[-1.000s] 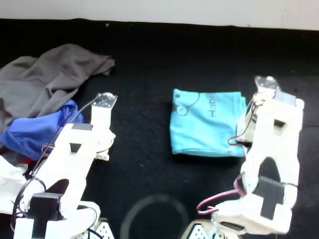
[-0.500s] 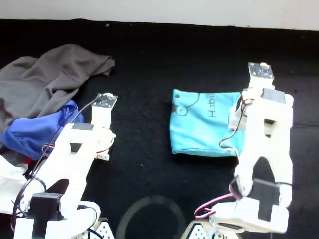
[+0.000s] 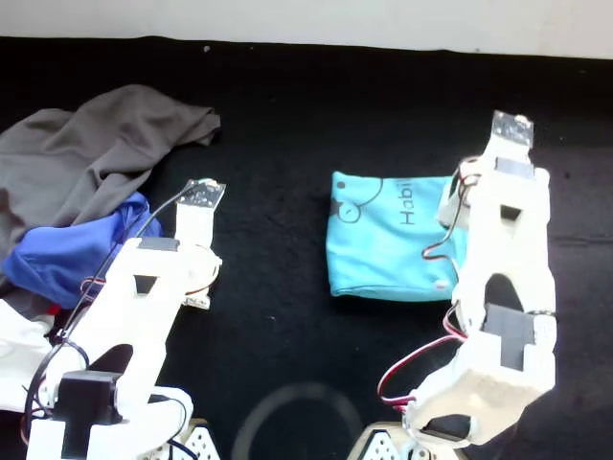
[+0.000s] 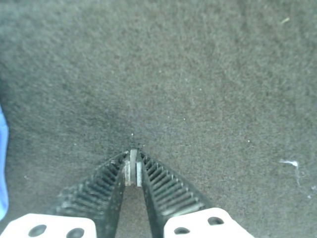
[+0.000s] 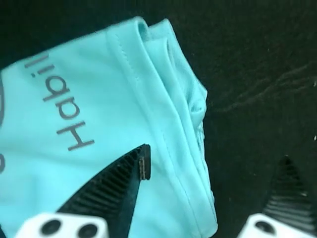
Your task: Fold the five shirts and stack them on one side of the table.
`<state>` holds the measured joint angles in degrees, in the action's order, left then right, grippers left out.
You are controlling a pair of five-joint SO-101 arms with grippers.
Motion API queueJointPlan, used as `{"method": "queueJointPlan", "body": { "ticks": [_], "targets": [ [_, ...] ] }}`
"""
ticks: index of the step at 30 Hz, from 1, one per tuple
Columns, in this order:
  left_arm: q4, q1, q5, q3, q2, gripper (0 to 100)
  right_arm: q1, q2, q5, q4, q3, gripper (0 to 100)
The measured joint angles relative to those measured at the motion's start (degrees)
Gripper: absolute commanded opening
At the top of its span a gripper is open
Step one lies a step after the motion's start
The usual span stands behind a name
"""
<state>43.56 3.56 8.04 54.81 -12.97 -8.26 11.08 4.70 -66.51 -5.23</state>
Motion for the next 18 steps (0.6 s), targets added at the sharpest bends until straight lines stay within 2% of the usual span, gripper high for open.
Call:
{"method": "queueJointPlan", "body": {
  "ticks": [11, 13, 17, 18],
  "targets": [
    [0.00, 0.00, 0.00, 0.00, 0.00, 1, 3.43, 15.56, 0.35, 0.18, 8.18, 35.8],
    [0.00, 0.00, 0.00, 0.00, 0.00, 1, 3.78, 18.29, 0.35, 0.18, 9.93, 28.9],
    [0.00, 0.00, 0.00, 0.00, 0.00, 1, 3.87, 22.68, 0.35, 0.09, 12.66, 2.9],
    [0.00, 0.00, 0.00, 0.00, 0.00, 1, 3.87, 23.30, 0.35, 0.09, 13.19, 0.0]
  ]
}}
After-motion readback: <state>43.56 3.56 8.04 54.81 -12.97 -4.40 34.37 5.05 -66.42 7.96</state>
